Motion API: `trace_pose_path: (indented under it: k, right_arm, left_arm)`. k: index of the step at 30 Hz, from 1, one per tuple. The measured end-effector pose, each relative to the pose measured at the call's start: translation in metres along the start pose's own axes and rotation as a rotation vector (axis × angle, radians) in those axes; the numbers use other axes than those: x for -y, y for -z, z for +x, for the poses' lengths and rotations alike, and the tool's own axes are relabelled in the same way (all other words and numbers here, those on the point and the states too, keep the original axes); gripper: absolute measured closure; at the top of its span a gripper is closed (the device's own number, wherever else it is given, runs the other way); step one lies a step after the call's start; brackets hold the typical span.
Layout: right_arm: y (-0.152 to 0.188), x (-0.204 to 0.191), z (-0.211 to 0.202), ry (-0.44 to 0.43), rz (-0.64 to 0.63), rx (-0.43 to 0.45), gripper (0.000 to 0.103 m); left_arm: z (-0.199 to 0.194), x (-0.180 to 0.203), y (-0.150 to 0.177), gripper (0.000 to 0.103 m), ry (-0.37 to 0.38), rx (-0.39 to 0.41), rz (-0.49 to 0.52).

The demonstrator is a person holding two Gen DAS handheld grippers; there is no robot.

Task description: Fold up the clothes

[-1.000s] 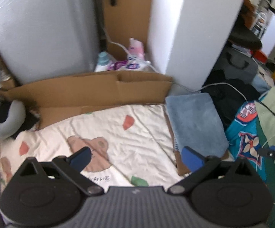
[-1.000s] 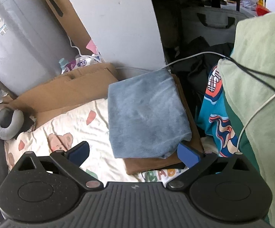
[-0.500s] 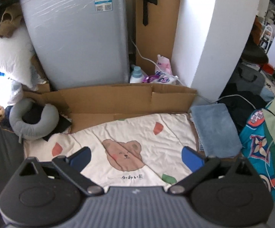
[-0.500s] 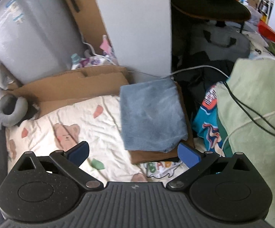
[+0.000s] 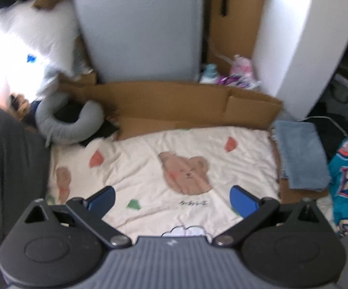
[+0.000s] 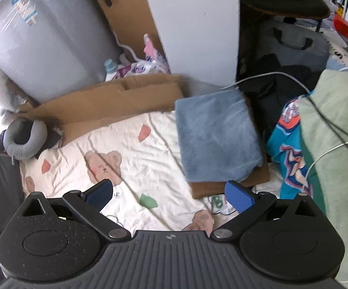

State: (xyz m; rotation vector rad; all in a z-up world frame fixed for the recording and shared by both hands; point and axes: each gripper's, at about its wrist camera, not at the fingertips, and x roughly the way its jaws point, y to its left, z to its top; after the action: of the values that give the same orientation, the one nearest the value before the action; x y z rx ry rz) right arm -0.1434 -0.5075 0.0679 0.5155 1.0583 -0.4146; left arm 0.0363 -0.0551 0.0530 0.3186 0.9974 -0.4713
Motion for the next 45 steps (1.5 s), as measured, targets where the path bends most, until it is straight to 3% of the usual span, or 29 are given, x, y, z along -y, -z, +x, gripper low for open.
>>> trace_pose_path:
  k: [8,17,26,33,37,45]
  right_arm:
    - [0.014,-0.011,0.030,-0.011,-0.009,-0.044,0.001]
    - [0.030,-0.016,0.035,-0.036,-0.021,-0.009,0.001]
    - [0.052,-0.030,0.036,-0.061,-0.045,0.034,0.001]
    - [0.071,-0.037,0.041,-0.078,-0.083,0.036,0.001]
    - [0.081,-0.046,0.041,-0.099,-0.148,0.026,0.001]
    - [0.099,-0.065,0.041,-0.090,-0.287,0.000,0.001]
  left_arm:
    - [0.015,-0.009,0.031,0.001,-0.011,-0.036,-0.085]
    - [0.007,-0.005,0.056,0.001,-0.049,-0.018,-0.208]
    - [-0.004,0.024,0.075,0.001,-0.114,0.011,-0.197]
    - [-0.017,0.028,0.097,0.001,-0.095,-0.004,-0.244]
    - [-0.027,0.023,0.110,0.001,-0.117,0.004,-0.306]
    - [-0.031,0.040,0.127,0.001,-0.132,-0.001,-0.321]
